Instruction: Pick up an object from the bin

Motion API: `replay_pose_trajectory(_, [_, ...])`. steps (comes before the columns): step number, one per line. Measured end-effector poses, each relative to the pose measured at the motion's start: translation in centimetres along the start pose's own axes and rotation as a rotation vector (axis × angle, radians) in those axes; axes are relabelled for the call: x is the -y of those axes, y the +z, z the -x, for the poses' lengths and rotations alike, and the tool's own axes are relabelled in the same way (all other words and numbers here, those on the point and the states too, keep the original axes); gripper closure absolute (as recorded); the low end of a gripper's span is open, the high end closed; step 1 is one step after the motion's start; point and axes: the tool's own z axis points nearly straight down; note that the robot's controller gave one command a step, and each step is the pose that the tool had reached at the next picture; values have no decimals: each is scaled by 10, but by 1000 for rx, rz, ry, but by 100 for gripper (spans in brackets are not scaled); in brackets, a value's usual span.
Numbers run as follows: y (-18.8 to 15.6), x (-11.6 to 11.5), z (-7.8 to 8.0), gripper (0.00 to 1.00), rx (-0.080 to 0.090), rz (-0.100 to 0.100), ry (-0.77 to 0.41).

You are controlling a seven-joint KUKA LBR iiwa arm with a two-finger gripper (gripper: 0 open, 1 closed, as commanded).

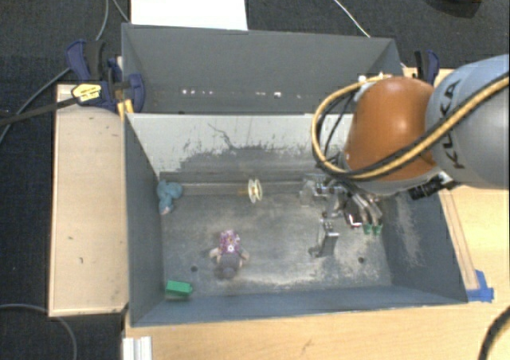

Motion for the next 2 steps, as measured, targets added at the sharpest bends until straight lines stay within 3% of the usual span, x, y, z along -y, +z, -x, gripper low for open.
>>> replay_pose_trajectory(1, [-5,0,2,0,8,0,1])
replay_pose_trajectory(2, [96,-50,-34,0,-5,1,-44])
